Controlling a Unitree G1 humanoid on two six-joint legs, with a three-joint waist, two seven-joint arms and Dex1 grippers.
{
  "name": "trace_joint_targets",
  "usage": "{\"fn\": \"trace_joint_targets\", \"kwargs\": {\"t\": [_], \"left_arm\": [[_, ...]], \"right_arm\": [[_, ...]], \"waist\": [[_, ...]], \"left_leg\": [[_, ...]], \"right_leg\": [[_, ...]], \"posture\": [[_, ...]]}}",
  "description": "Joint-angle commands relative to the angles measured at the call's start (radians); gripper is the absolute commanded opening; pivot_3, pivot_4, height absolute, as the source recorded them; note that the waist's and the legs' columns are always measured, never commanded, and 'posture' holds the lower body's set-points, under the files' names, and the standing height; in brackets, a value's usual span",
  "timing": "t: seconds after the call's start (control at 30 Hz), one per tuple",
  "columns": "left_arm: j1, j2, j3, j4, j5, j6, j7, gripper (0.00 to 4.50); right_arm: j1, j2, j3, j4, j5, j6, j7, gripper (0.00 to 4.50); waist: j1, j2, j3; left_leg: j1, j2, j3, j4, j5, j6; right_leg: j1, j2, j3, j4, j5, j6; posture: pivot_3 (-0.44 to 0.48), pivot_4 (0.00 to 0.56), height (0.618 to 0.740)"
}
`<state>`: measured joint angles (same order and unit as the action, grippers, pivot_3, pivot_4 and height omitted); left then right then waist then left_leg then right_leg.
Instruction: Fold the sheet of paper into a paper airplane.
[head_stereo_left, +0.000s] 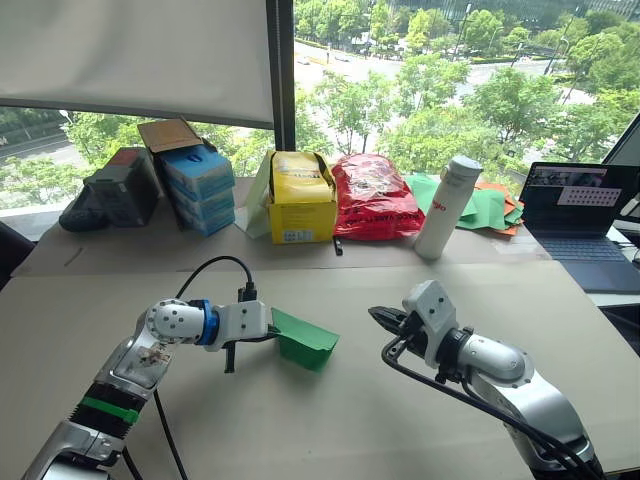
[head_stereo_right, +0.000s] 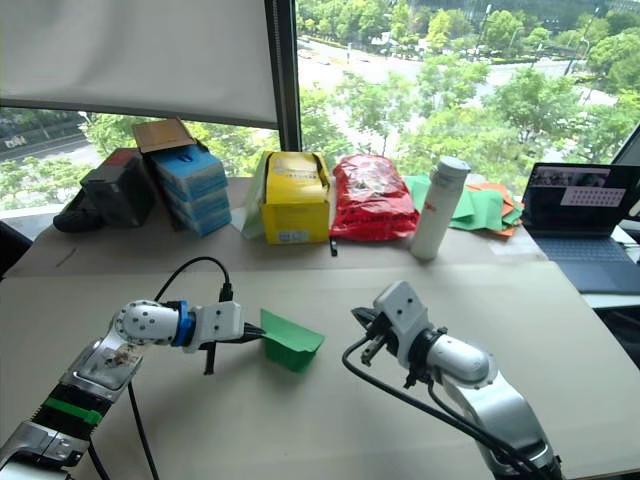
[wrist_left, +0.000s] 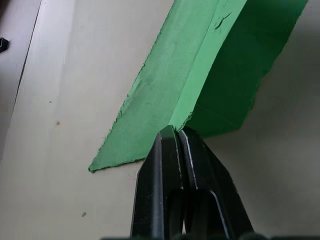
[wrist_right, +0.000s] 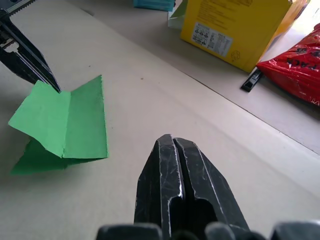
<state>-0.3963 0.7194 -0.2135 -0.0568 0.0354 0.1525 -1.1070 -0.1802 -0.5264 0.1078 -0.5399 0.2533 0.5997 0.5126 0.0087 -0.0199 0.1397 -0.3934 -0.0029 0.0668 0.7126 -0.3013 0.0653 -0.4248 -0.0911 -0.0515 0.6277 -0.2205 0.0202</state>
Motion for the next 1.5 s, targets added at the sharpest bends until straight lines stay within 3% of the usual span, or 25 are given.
{"fn": "trace_joint_targets", "kwargs": {"t": [0.03, 0.17, 0.23, 0.27, 0.37, 0.5, 0.53, 0.67, 0.7, 0.9, 1.0, 1.33, 1.5], "left_arm": [[0.047, -0.005, 0.007, -0.184, -0.004, 0.251, 0.056, 0.07], [0.065, -0.035, -0.018, -0.189, 0.018, 0.355, 0.120, 0.07], [0.068, -0.042, -0.024, -0.171, 0.017, 0.347, 0.135, 0.61], [0.070, -0.046, -0.023, -0.163, 0.011, 0.343, 0.140, 0.80], [0.100, -0.032, -0.018, -0.167, -0.010, 0.313, 0.132, 1.94], [0.146, -0.005, 0.063, -0.168, -0.099, 0.274, 0.087, 3.28], [0.156, 0.004, 0.087, -0.156, -0.123, 0.248, 0.072, 3.40], [0.191, 0.066, 0.162, -0.065, -0.187, 0.171, 0.005, 3.47], [0.197, 0.078, 0.180, -0.030, -0.200, 0.140, -0.011, 3.47], [0.182, 0.077, 0.218, 0.043, -0.237, 0.111, -0.012, 3.47], [0.193, 0.078, 0.223, -0.002, -0.261, 0.146, -0.005, 3.47], [0.169, 0.080, 0.222, -0.148, -0.319, 0.312, 0.058, 3.47], [0.141, 0.078, 0.231, -0.194, -0.368, 0.395, 0.077, 3.47]], "right_arm": [[-0.008, -0.008, 0.022, -0.025, -0.029, -0.056, 0.016, 0.00], [-0.014, -0.023, 0.071, -0.010, -0.055, -0.078, 0.057, 0.00], [-0.011, -0.023, 0.076, -0.001, -0.061, -0.090, 0.065, 0.00], [-0.011, -0.022, 0.077, 0.003, -0.062, -0.093, 0.068, 0.29], [-0.005, -0.020, 0.070, 0.003, -0.037, -0.092, 0.095, 1.30], [0.020, -0.056, 0.095, -0.046, -0.010, -0.114, 0.183, 2.70], [0.024, -0.065, 0.115, -0.053, -0.024, -0.129, 0.198, 2.84], [0.014, -0.049, 0.207, -0.024, -0.119, -0.227, 0.195, 4.38], [0.002, -0.029, 0.236, -0.001, -0.147, -0.257, 0.184, 4.47], [-0.039, 0.053, 0.307, 0.199, -0.303, -0.441, 0.107, 4.47], [-0.052, 0.065, 0.309, 0.264, -0.355, -0.513, 0.082, 3.74], [-0.057, 0.088, 0.311, 0.336, -0.372, -0.625, 0.116, 0.16], [-0.082, 0.076, 0.323, 0.368, -0.368, -0.710, 0.184, 0.03]], "waist": [[0.001, 0.000, 0.000], [0.002, 0.000, 0.000], [0.003, 0.000, 0.000], [0.003, 0.000, 0.000], [0.003, 0.000, 0.000], [0.001, 0.000, 0.000], [0.001, 0.000, 0.000], [0.000, 0.000, 0.000], [-0.001, 0.000, 0.000], [0.003, 0.000, 0.000], [0.003, 0.000, 0.000], [-0.003, 0.000, 0.000], [-0.003, 0.000, 0.000]], "left_leg": [[0.000, 0.000, 0.000, 0.000, 0.000, 0.000], [0.002, 0.000, 0.000, 0.000, 0.000, 0.000], [0.002, 0.000, 0.000, 0.000, 0.000, 0.000], [0.003, 0.000, 0.000, 0.000, 0.000, 0.000], [0.004, 0.000, 0.000, 0.000, 0.000, 0.001], [0.004, 0.000, 0.000, -0.001, 0.000, 0.000], [0.004, 0.000, 0.000, -0.001, 0.000, 0.001], [0.004, 0.001, 0.000, -0.001, 0.000, 0.000], [0.005, 0.001, 0.000, -0.001, 0.000, 0.000], [0.005, 0.000, 0.000, 0.000, 0.001, -0.003], [0.004, -0.001, 0.001, 0.000, 0.003, -0.005], [0.005, 0.000, 0.002, -0.001, 0.004, -0.007], [0.005, 0.000, 0.002, 0.000, 0.003, -0.006]], "right_leg": [[0.000, 0.000, 0.000, 0.000, 0.000, 0.000], [0.001, 0.001, 0.001, 0.000, 0.000, 0.000], [0.001, 0.001, 0.002, 0.001, 0.000, 0.000], [0.001, 0.001, 0.002, 0.001, 0.000, 0.000], [0.002, 0.000, 0.003, 0.001, 0.000, 0.000], [0.001, 0.000, 0.004, 0.001, 0.000, -0.001], [0.001, -0.001, 0.004, 0.001, 0.000, -0.001], [0.001, -0.001, 0.004, 0.001, -0.001, -0.001], [0.000, -0.001, 0.004, 0.002, -0.001, -0.002], [0.001, -0.001, 0.002, 0.002, -0.001, -0.002], [0.001, -0.002, 0.003, 0.001, 0.000, -0.001], [0.001, 0.000, 0.005, 0.002, 0.000, -0.001], [0.001, 0.000, 0.005, 0.002, 0.000, -0.001]], "posture": [[0.000, 0.150, 0.740], [0.000, 0.150, 0.740], [0.000, 0.150, 0.740], [0.000, 0.150, 0.740], [0.000, 0.150, 0.740], [0.000, 0.150, 0.740], [0.000, 0.150, 0.740], [0.000, 0.150, 0.740], [0.000, 0.150, 0.740], [0.000, 0.150, 0.740], [0.000, 0.150, 0.740], [0.000, 0.150, 0.740], [0.000, 0.150, 0.740]]}}
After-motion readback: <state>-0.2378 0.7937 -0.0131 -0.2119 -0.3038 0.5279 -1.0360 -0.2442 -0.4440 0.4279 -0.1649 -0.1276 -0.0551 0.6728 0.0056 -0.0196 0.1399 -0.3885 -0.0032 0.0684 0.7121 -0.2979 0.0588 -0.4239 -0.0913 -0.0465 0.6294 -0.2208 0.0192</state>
